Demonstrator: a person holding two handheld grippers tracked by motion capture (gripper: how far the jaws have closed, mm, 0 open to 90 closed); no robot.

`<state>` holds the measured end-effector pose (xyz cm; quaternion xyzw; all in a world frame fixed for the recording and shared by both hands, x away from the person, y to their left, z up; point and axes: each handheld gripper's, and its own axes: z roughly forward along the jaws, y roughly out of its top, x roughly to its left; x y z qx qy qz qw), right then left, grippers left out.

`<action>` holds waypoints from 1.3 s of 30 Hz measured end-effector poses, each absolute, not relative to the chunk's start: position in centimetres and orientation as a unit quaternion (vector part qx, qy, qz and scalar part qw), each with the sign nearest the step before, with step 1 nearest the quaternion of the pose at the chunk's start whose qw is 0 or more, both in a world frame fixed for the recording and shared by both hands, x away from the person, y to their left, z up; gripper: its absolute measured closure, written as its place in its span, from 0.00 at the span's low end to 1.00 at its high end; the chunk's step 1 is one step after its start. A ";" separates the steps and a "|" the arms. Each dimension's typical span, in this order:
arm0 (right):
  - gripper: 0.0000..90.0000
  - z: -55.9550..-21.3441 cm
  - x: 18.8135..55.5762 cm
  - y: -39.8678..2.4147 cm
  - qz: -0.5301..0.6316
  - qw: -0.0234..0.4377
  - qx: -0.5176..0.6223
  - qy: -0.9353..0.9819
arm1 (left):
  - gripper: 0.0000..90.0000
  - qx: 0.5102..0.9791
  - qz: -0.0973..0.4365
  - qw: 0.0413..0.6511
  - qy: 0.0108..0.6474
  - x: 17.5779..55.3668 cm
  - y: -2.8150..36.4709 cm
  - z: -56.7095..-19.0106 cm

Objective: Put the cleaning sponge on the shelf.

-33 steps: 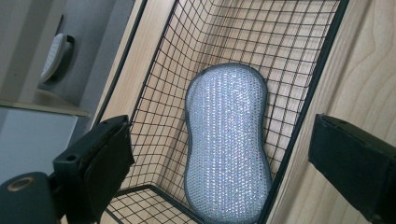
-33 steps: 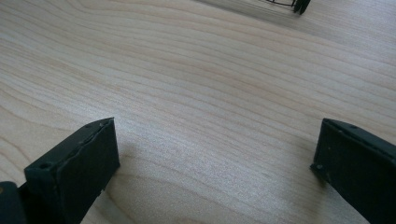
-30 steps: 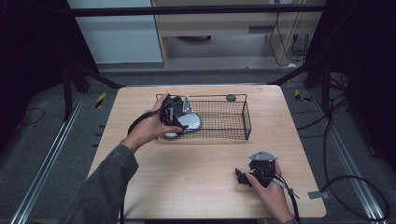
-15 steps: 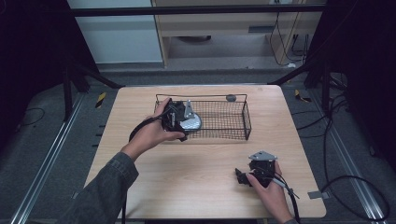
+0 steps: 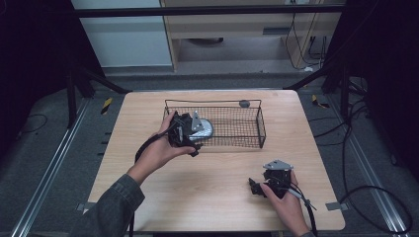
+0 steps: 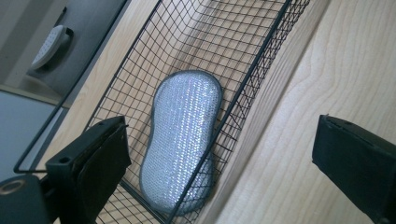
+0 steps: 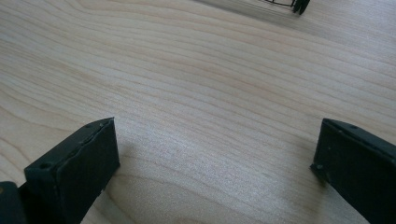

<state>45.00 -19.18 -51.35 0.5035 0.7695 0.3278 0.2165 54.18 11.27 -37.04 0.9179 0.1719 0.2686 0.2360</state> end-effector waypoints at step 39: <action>0.00 -51.4 45.0 -19.1 0.328 0.218 0.503 0.769 | 0.03 0.870 0.268 0.282 0.304 49.2 21.2 -40.7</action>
